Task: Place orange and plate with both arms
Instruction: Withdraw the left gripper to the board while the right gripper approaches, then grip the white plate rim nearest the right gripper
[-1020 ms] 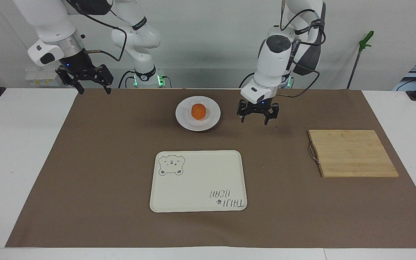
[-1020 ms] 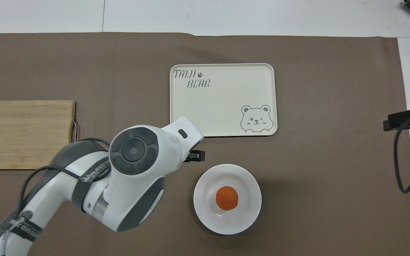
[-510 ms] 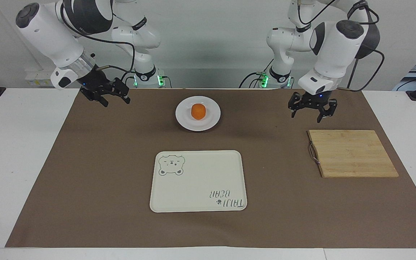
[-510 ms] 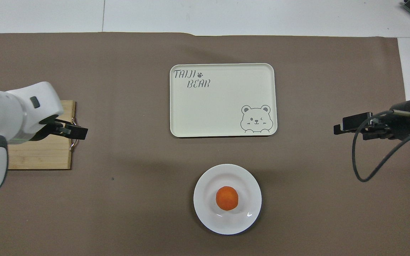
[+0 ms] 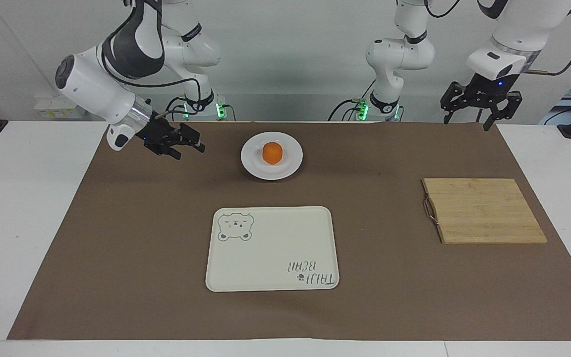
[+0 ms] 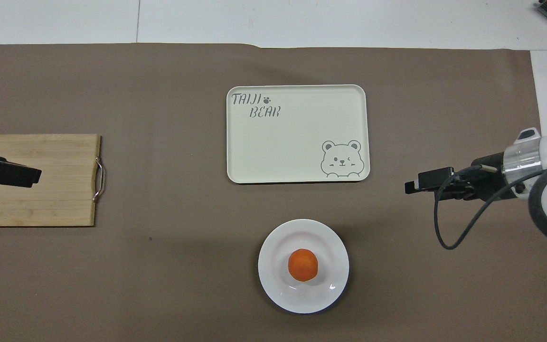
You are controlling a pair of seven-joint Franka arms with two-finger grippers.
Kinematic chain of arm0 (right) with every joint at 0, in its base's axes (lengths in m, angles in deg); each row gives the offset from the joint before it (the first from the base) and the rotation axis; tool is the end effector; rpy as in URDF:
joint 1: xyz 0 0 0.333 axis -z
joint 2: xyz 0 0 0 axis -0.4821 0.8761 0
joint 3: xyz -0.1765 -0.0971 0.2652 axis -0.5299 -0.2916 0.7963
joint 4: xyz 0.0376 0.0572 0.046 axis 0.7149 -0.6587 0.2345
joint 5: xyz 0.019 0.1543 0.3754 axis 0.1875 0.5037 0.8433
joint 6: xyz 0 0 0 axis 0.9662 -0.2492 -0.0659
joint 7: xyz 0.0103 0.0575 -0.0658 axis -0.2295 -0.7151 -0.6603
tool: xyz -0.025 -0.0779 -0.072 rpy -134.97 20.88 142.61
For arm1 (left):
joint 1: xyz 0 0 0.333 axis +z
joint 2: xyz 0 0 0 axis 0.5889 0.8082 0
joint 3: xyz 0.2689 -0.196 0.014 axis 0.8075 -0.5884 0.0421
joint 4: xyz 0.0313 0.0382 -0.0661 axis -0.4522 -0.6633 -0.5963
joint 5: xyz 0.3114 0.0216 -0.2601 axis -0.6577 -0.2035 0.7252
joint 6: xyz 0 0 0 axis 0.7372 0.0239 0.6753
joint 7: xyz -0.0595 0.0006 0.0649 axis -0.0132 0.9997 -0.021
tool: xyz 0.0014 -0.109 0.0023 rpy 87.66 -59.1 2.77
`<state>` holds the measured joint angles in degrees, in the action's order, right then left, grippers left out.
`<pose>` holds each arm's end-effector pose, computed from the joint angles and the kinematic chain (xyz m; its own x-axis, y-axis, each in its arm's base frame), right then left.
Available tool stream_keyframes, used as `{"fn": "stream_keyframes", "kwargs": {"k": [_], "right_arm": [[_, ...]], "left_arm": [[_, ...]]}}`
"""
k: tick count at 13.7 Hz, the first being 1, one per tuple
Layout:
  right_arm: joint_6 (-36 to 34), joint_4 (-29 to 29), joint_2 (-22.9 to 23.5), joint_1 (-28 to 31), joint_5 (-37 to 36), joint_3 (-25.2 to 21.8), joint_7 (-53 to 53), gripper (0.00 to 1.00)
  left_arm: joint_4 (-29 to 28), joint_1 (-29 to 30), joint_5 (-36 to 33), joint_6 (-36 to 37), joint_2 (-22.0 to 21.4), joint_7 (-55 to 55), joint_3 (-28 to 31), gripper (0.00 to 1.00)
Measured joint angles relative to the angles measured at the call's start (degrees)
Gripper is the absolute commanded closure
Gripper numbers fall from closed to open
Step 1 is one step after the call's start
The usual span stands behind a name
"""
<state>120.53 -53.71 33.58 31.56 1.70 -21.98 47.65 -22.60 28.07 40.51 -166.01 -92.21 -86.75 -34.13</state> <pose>0.5307 0.0302 0.4681 0.9891 -0.0429 -0.1407 -0.1134 -0.8319 -0.5432 0.5363 -0.0490 0.6794 0.9455 -0.3231 0.0409 -0.3226 -0.9463 -0.0194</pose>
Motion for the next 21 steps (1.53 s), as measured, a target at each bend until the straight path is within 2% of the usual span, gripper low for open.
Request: {"fn": "stream_keyframes", "kwargs": {"k": [4, 6, 11, 17, 21], "right_arm": [[8.01, -8.11, -1.74, -3.33, 6.54, 0.11, -6.88, 0.0], [9.93, -12.01, -2.66, -4.41, 10.25, 0.14, -12.3, 0.0], [13.58, -21.08, -2.86, -4.59, 18.89, 0.04, -24.19, 0.0], [19.61, -28.79, -4.42, -10.25, 25.29, 0.16, -25.48, 0.0], [20.31, -32.25, -4.66, -10.59, 28.72, 0.05, -29.8, 0.0]], "left_arm": [[6.98, 0.01, 0.0, 2.65, 5.08, 0.0, -0.07, 0.0], [8.21, 0.01, 0.03, 3.88, 6.0, 0.0, -0.09, 0.0], [8.52, 0.59, 0.31, 5.5, 5.95, 0.01, 0.14, 0.0], [7.97, 2.07, 0.37, 7.54, 5.32, 0.09, 0.31, 0.0], [7.96, 2.45, 1.52, 7.55, 5.3, 0.89, 0.31, 0.0]]}}
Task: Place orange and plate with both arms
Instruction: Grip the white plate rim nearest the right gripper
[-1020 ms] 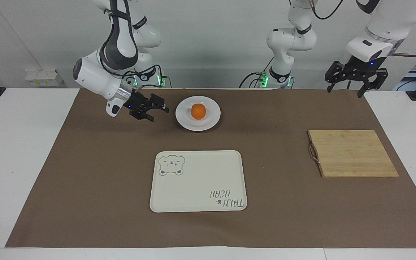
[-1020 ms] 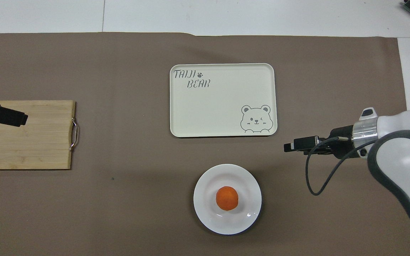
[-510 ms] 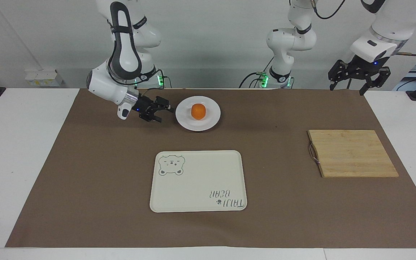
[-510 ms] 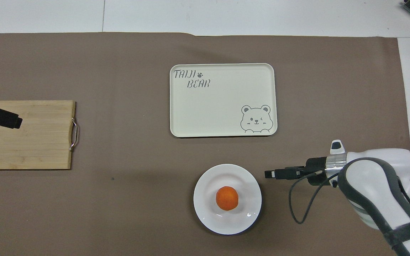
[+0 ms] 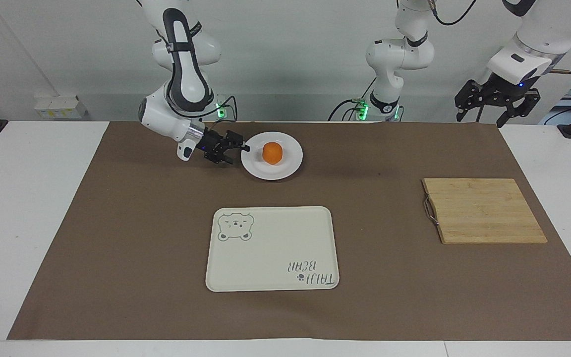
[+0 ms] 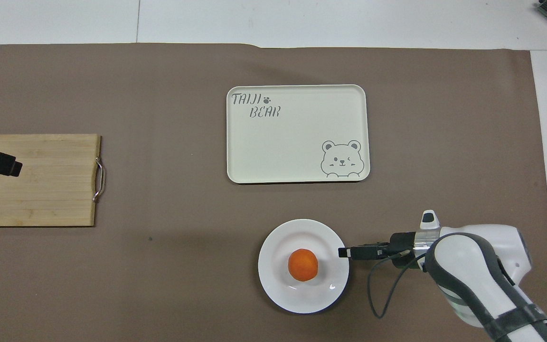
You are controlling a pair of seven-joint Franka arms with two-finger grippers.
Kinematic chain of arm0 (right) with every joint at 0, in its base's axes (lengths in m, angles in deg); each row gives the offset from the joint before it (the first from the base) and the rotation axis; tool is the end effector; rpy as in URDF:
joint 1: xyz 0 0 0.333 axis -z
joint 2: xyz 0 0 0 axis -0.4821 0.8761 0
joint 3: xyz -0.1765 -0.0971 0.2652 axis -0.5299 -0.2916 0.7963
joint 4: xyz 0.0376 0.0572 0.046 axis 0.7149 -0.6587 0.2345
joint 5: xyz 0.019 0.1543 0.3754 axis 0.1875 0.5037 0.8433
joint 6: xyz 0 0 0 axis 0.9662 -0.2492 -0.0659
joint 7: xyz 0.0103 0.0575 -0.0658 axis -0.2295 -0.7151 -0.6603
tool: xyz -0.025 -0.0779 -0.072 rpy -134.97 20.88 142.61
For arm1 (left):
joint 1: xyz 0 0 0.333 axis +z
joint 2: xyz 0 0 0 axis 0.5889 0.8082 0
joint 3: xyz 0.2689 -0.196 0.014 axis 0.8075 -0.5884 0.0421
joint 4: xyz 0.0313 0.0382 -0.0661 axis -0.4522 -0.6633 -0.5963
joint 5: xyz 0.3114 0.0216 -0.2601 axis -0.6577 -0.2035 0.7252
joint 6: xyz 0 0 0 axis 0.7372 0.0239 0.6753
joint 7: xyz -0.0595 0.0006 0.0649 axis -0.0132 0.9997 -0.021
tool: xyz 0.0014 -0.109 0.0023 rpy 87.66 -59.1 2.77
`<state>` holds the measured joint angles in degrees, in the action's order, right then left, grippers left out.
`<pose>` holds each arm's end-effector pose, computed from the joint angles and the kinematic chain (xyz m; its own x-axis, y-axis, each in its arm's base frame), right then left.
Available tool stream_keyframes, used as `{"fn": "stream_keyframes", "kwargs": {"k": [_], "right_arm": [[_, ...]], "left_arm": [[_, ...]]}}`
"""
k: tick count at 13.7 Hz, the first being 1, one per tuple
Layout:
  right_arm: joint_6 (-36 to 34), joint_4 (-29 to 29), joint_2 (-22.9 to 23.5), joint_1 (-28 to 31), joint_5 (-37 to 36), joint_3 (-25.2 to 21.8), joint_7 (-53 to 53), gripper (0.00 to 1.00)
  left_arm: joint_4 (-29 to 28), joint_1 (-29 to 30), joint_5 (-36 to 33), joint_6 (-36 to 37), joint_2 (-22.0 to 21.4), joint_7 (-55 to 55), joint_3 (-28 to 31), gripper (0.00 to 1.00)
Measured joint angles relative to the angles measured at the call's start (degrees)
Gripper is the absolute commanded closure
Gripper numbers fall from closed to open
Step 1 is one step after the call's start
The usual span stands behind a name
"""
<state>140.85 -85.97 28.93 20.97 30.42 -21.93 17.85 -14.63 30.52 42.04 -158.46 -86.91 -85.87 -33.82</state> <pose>0.3987 0.0971 0.2915 0.9982 0.0373 -0.0473 -0.0095 -0.6785 -0.7345 0.5539 -0.0284 0.6835 0.9635 -0.2650 -0.0370 -0.2644 -0.9642 0.0216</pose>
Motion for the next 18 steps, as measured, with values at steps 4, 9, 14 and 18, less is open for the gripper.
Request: {"fn": "stream_keyframes", "kwargs": {"k": [4, 9, 14, 18], "right_arm": [[1.4, -2.61, -0.08, -1.34, 3.99, 0.07, -1.49, 0.0], [2.72, -4.94, -0.32, -3.72, 8.1, 0.1, -2.26, 0.0], [5.33, -6.17, -0.68, -7.25, 11.72, 0.11, -2.29, 0.0], [5.67, -6.34, -0.93, -7.25, 11.73, 0.11, -2.29, 0.61]], "left_arm": [[0.0, 0.0, 0.71, 0.0, 0.0, 1.21, -0.01, 0.0], [-0.11, 0.0, 0.73, 0.0, 0.15, 1.23, -0.21, 0.0], [-0.16, -0.02, 0.73, 0.0, 1.15, 1.23, -0.51, 0.0], [-0.83, -0.08, 0.73, 0.19, 0.87, 1.21, -0.79, 0.0]]}}
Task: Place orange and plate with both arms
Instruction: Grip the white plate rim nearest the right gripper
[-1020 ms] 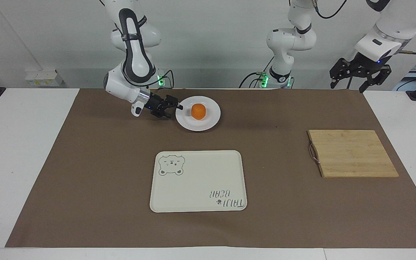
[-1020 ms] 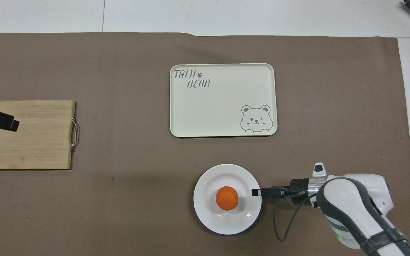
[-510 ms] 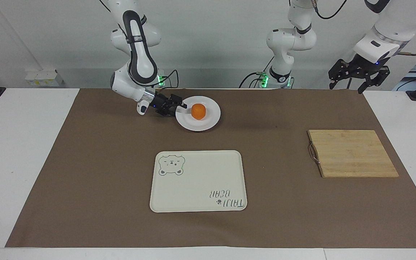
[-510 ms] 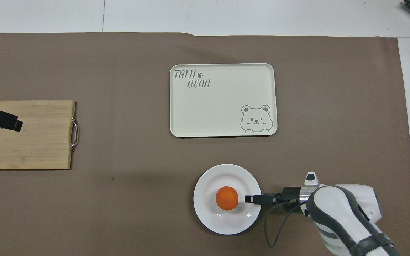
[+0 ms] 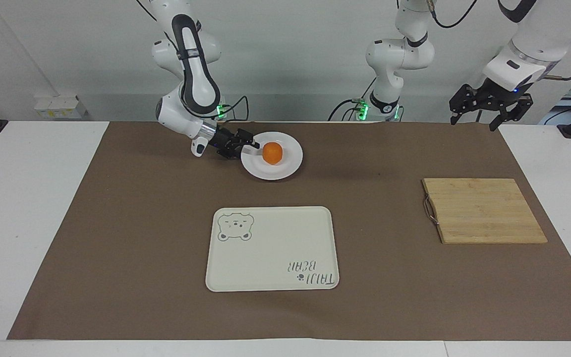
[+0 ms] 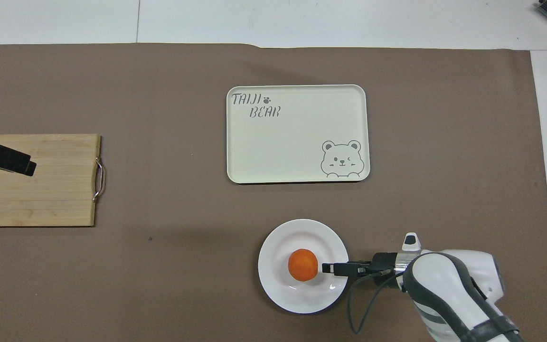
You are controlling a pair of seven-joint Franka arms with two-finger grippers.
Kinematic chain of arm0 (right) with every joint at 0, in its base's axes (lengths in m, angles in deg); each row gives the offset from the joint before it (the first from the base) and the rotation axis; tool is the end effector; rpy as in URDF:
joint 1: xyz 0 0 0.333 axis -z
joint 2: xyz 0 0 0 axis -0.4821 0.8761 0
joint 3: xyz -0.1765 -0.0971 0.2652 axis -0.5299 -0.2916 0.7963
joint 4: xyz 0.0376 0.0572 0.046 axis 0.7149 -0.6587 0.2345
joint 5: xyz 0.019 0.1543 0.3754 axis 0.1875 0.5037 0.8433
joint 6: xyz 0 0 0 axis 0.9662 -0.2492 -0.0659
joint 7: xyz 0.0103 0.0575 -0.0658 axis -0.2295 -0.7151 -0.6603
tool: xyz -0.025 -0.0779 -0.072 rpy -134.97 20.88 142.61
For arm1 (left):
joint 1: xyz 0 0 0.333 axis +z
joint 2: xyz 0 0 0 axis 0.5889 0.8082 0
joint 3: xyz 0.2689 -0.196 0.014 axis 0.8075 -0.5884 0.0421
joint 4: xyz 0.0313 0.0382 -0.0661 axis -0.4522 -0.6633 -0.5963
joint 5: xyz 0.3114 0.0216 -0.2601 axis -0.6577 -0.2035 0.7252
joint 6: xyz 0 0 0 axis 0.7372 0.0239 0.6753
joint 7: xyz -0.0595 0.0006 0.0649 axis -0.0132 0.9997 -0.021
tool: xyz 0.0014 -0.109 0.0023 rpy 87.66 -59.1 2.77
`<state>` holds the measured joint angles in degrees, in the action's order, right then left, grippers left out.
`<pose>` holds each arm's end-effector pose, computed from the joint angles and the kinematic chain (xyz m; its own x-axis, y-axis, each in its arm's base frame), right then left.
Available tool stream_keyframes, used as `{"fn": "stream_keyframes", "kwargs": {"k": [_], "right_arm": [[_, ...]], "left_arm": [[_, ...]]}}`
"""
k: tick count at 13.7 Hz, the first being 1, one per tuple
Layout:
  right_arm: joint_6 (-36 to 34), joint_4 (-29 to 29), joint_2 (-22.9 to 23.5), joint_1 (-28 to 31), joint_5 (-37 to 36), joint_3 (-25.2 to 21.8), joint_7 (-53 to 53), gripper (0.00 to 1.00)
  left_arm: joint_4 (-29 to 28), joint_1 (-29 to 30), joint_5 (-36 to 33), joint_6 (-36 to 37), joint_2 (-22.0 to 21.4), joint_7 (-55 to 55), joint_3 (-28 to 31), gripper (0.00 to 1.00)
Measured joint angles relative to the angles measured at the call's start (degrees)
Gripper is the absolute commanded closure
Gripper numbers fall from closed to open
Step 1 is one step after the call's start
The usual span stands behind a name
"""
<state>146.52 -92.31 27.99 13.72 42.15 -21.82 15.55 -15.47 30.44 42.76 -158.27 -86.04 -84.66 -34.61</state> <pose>0.3549 0.1286 0.2615 0.9962 -0.0267 -0.0824 -0.0797 -0.6544 -0.7519 0.5583 -0.0387 0.6679 0.9629 -0.2612 -0.0675 -0.2590 -0.9651 0.0392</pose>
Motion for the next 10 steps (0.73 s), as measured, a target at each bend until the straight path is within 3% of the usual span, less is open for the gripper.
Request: {"fn": "stream_keyframes", "kwargs": {"k": [6, 9, 10], "right_arm": [[0.23, -0.24, -0.01, 0.0, 0.0, 0.0, 0.0, 0.82], [0.25, -0.25, -0.01, 0.0, 0.0, -0.01, -0.01, 0.99], [0.28, -0.25, -0.01, 0.0, 0.0, -0.02, -0.01, 1.0]], "left_arm": [[-5.13, -0.05, 0.0, 0.0, -3.23, 0.0, -0.73, 0.0], [-5.72, -0.05, 0.0, 0.0, -3.74, 0.0, -0.76, 0.0], [-6.02, -0.06, 0.0, 0.0, -3.82, -0.02, -0.84, 0.0]]}}
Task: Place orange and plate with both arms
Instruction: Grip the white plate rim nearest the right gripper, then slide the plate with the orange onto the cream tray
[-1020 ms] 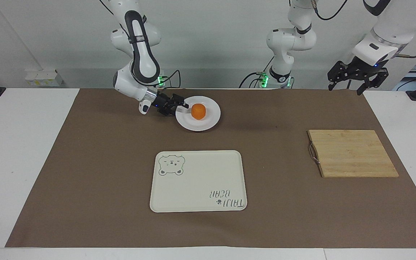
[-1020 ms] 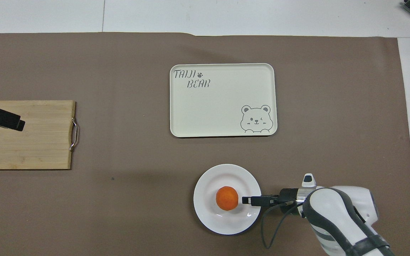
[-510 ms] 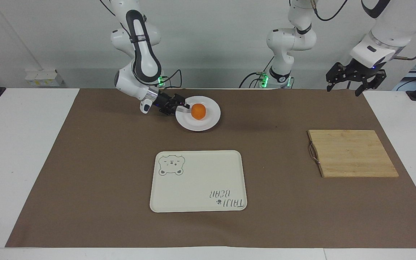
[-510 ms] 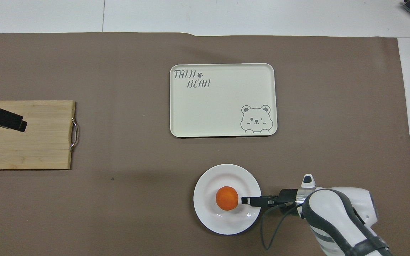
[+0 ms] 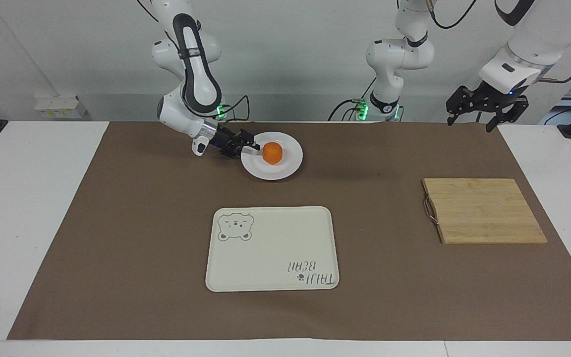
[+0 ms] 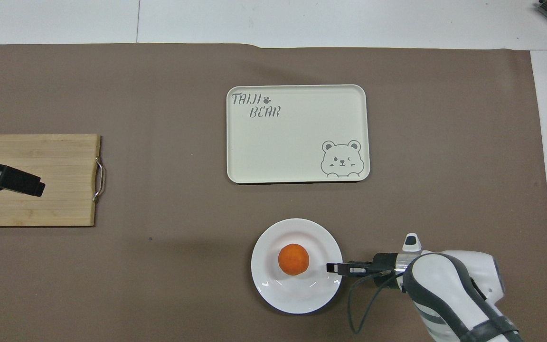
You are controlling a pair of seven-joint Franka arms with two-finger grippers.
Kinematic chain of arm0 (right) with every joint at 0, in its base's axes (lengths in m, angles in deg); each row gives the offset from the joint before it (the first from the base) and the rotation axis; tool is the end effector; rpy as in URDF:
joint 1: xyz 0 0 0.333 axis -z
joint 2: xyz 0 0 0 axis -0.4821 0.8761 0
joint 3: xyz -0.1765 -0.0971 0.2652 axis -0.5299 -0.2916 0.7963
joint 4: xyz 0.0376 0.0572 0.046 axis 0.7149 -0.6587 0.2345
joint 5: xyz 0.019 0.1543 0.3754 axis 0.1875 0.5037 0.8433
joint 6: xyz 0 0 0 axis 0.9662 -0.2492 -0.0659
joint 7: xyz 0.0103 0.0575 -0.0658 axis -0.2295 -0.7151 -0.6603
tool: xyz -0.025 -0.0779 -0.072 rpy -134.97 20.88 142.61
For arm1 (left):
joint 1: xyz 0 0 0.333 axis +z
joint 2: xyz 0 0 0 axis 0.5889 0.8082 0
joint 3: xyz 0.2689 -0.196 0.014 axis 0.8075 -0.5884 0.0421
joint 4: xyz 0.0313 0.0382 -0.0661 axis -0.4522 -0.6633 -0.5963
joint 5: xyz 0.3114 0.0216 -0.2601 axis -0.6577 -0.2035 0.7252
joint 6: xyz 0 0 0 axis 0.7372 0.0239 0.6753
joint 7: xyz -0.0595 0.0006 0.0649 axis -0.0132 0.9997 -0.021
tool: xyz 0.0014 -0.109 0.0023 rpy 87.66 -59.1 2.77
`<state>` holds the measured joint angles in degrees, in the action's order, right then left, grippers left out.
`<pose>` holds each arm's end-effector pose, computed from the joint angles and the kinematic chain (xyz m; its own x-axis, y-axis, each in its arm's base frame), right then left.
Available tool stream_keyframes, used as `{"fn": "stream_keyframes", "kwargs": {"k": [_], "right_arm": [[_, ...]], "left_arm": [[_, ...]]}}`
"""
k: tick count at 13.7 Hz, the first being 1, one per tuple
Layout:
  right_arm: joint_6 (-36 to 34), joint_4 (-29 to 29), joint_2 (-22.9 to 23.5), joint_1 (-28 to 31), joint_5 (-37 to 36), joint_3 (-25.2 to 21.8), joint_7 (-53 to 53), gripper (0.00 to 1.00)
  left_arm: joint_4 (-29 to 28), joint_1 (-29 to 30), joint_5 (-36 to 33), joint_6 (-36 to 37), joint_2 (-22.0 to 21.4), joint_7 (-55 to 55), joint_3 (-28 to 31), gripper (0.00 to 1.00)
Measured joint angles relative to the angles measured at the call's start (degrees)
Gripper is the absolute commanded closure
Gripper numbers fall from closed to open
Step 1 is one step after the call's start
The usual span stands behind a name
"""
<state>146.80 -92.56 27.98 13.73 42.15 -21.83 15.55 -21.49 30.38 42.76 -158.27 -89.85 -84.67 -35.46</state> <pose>0.3536 0.1274 0.2600 0.9960 -0.0299 -0.0840 -0.0829 -0.6577 -0.7487 0.5353 -0.0453 0.6552 0.9553 -0.2765 -0.1048 -0.2728 -0.9609 0.0485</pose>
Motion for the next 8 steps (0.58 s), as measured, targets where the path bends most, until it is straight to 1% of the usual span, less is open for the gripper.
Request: {"fn": "stream_keyframes", "kwargs": {"k": [3, 6, 8], "right_arm": [[-0.11, 0.05, -0.49, -0.04, 0.1, -0.02, -0.63, 1.0], [0.04, 0.41, -0.47, 0.0, 0.14, -0.05, -4.46, 1.0], [0.35, 1.07, -0.46, 0.05, 0.14, -0.07, -4.72, 1.0]], "left_arm": [[-0.85, -0.81, 0.0, -0.05, -0.05, -0.02, -0.5, 0.0], [-0.93, -1.02, 0.0, -0.05, -0.06, -0.02, -0.48, 0.0], [-0.93, -1.02, 0.0, -0.05, -0.09, -0.02, -0.39, 0.0]]}}
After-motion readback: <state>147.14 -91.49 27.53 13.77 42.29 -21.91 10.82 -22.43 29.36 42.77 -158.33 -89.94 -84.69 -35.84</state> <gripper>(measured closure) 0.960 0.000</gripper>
